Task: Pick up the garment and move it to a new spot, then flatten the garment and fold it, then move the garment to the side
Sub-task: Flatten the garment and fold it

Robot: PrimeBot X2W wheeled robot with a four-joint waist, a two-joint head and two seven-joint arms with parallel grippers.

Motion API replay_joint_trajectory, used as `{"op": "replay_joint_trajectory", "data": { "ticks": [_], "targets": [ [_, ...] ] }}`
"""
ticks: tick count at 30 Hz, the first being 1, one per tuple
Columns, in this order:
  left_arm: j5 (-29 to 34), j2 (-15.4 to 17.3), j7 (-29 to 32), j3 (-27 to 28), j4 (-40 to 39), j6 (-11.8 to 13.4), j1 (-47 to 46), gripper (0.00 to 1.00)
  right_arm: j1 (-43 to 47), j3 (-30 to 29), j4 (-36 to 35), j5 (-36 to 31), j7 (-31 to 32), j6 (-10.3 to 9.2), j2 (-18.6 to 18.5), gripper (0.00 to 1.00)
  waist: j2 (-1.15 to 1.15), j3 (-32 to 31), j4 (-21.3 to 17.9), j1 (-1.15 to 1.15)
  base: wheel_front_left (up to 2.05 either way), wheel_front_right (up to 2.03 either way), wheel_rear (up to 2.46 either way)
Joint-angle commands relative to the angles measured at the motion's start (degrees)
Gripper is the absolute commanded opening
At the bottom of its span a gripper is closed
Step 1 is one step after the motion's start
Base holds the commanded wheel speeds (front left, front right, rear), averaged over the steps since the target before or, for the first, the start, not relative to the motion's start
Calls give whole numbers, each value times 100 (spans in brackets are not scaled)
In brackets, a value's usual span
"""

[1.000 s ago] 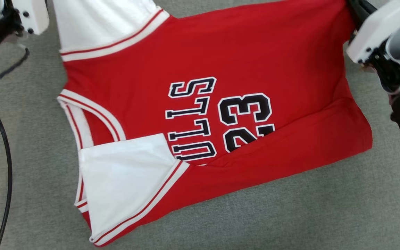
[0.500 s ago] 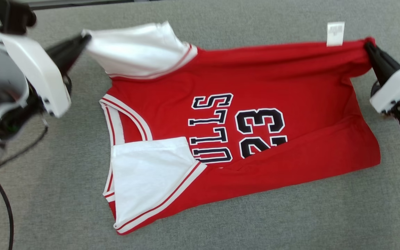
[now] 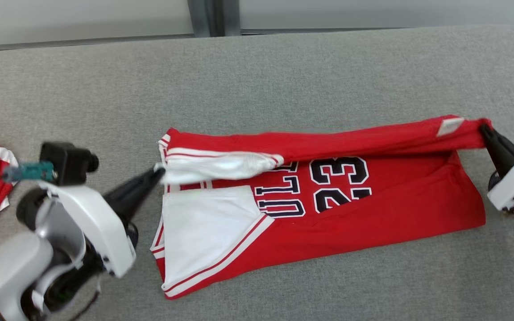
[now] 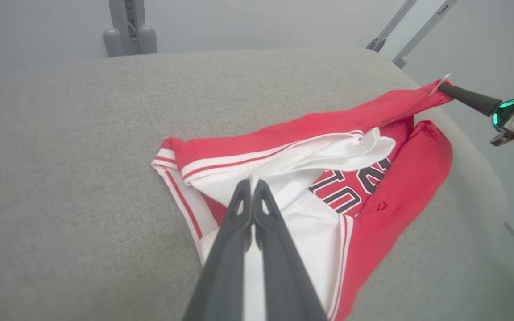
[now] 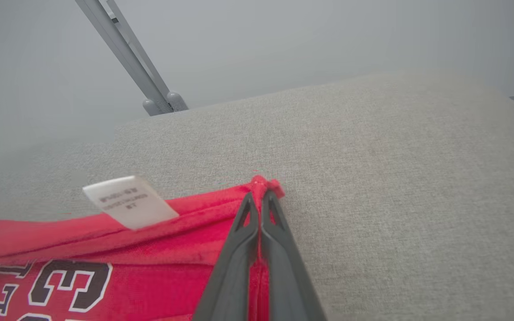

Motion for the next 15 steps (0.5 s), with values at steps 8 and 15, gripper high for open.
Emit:
{"op": "replay_joint_trajectory", "data": {
  "ticks": [8,15],
  "targets": [
    [-312,38,-200,-194,-329,195,838,0,525,64,-147,110,-53,-3,-111,0,0,-18,37,0,0,0,0],
    [-377,-185,-424,-272,-3,205,1134,0,665,81,-70,111,-35,-3,-34,0,0,37,9,0,0,0,0]
  ]
}}
